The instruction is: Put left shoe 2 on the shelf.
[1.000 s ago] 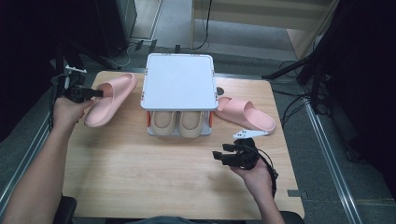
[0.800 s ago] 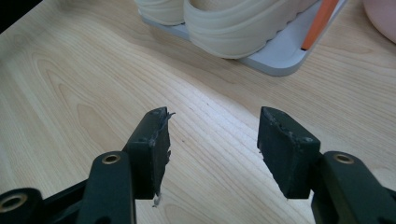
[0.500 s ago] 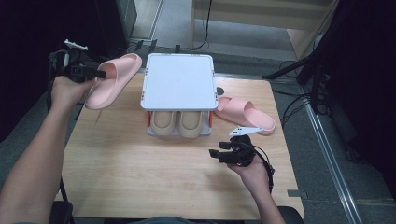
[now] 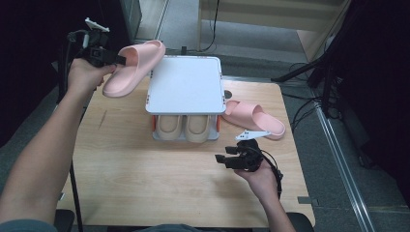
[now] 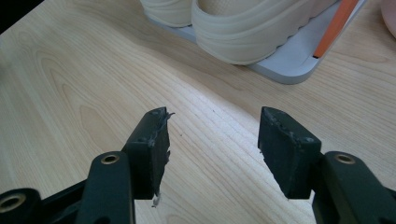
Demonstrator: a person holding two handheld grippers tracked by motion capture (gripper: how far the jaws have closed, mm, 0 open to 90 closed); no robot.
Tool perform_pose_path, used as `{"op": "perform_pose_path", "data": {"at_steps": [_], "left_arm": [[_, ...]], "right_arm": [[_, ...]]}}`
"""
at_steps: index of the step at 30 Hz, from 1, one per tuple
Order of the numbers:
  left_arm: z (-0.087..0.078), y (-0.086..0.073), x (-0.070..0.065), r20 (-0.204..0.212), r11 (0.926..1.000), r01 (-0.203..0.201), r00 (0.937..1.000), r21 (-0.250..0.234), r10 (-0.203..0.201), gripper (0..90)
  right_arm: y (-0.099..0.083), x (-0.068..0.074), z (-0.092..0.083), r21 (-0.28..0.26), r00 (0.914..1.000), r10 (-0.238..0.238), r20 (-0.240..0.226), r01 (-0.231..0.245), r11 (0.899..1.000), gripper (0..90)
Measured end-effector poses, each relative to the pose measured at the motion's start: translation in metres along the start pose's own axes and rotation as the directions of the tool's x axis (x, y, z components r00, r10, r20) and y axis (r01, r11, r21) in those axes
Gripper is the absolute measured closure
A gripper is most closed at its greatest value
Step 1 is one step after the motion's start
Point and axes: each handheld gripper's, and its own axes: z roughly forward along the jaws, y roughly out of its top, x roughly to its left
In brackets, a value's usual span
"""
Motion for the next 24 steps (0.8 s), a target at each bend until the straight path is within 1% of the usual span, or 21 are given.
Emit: {"op": "perform_pose_path", "data": {"at_steps": [1,4,7,11,13,15,19,21,24], "left_arm": [[0.001,0.003,-0.004,0.003,1.0,-0.009,1.0,0.002,0.009,81.9],[0.007,0.008,-0.017,0.024,0.9999,-0.013,0.9996,-0.009,0.013,81.9],[0.014,0.013,-0.031,0.017,0.9991,-0.043,0.9989,0.007,0.043,81.8],[0.023,0.018,-0.044,0.021,0.9984,-0.055,0.9983,0.014,0.055,81.8],[0.027,0.019,-0.048,0.026,0.9982,-0.057,0.998,0.017,0.057,81.6],[0.032,0.02,-0.051,0.032,0.9986,-0.049,0.9983,0.018,0.049,81.6],[0.041,0.02,-0.057,0.024,0.9985,-0.044,0.9988,0.034,0.043,81.4],[0.043,0.02,-0.058,0.017,0.9981,-0.049,0.9987,0.038,0.048,81.3],[0.049,0.019,-0.066,-0.002,0.9949,-0.077,0.997,0.065,0.077,79.9]], "right_arm": [[0.0,0.0,0.0,0.0,1.0,0.001,-0.001,-0.001,1.0,44.0],[0.0,0.0,0.0,0.0,1.0,0.001,-0.002,-0.001,1.0,43.9],[0.0,0.0,-0.001,-0.001,1.0,0.0,-0.003,0.0,1.0,43.8],[0.0,0.001,-0.001,0.001,1.0,-0.004,-0.003,0.004,1.0,43.8],[0.0,0.001,-0.001,0.001,1.0,-0.006,-0.005,0.006,1.0,43.7],[0.0,0.001,0.0,0.002,1.0,-0.005,-0.005,0.005,1.0,43.7],[0.0,0.001,0.0,0.003,0.9999,-0.008,-0.007,0.008,1.0,43.6],[0.0,0.001,0.0,0.004,0.9999,-0.011,-0.008,0.011,1.0,43.7],[0.0,0.001,0.0,0.004,0.9999,-0.01,-0.009,0.01,1.0,43.6]]}}
